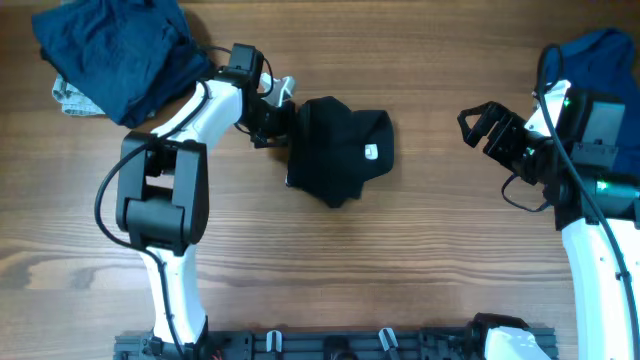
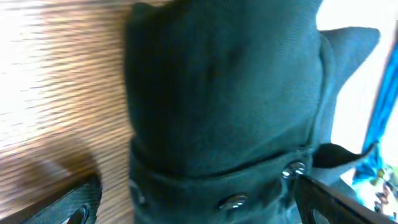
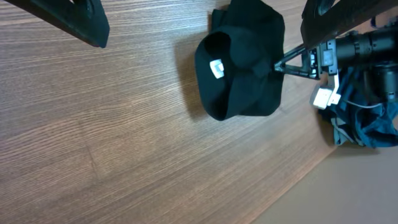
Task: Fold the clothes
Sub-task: 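Lift the black bundle with the left gripper and withdraw the right gripper, then carry the black bundle with the left gripper to the top-left clothes pile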
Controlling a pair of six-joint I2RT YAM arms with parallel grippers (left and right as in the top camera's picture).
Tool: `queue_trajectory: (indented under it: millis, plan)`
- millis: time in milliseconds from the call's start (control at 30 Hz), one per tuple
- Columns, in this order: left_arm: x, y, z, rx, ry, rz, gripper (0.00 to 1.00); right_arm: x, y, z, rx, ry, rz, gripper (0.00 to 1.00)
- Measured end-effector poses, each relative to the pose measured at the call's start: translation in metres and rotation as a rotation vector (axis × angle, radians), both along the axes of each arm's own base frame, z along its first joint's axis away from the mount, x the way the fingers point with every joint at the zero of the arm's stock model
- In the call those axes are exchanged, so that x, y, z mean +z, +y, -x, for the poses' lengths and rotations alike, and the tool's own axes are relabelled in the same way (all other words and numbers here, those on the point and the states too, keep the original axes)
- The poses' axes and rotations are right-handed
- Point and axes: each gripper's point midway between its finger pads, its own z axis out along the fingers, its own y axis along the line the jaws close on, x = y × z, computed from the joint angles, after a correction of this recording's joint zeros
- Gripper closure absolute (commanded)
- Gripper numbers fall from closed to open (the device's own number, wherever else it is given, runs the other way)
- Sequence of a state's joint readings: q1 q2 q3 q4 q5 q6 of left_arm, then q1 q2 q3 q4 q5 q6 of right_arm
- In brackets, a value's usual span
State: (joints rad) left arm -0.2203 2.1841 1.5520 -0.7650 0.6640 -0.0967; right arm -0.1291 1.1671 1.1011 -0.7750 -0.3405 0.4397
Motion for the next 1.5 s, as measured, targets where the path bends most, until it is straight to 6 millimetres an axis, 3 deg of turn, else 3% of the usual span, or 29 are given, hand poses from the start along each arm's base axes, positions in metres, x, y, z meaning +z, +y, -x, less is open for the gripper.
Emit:
queue_trajectory:
  millis: [567,733,833,933,1033,1100,1167,1233,1267,1333,1367,1500]
  plan:
    - [0.002,-0.029,0.007,-0.067,0.063,0.217,0.00,-0.013,0.003,0.008,0.004,0.072,-0.021,0.00]
    - [0.000,-0.049,0.015,-0.108,0.064,0.222,0.12,-0.054,0.003,-0.002,0.008,0.208,-0.044,0.01]
    - [-0.001,-0.058,0.020,-0.124,0.076,0.230,0.00,-0.091,0.005,-0.007,0.016,0.330,-0.077,0.00]
    - [0.002,-0.064,0.023,-0.132,0.082,0.246,0.02,-0.114,0.008,-0.008,0.027,0.403,-0.102,0.00]
    - [0.001,-0.070,0.025,-0.148,0.075,0.240,0.16,-0.132,0.009,-0.007,0.030,0.461,-0.117,0.01]
    - [-0.001,-0.075,0.029,-0.161,0.074,0.229,0.30,-0.139,0.010,-0.006,0.030,0.483,-0.121,0.01]
    - [-0.007,-0.087,0.037,-0.190,0.078,0.219,0.30,-0.140,0.010,-0.006,0.032,0.490,-0.126,0.01]
    - [-0.008,-0.095,0.042,-0.209,0.079,0.222,0.39,-0.140,0.011,-0.006,0.033,0.490,-0.128,0.00]
    - [-0.008,-0.098,0.044,-0.216,0.077,0.221,0.49,-0.140,0.011,-0.006,0.033,0.491,-0.128,0.00]
    - [-0.013,-0.104,0.047,-0.219,0.083,0.208,0.89,-0.140,0.011,-0.005,0.036,0.492,-0.126,0.01]
    - [-0.014,-0.105,0.048,-0.216,0.090,0.207,0.96,-0.140,0.011,-0.005,0.040,0.491,-0.124,0.00]
    - [-0.015,-0.107,0.049,-0.208,0.103,0.220,0.96,-0.141,0.011,-0.005,0.053,0.486,-0.117,0.00]
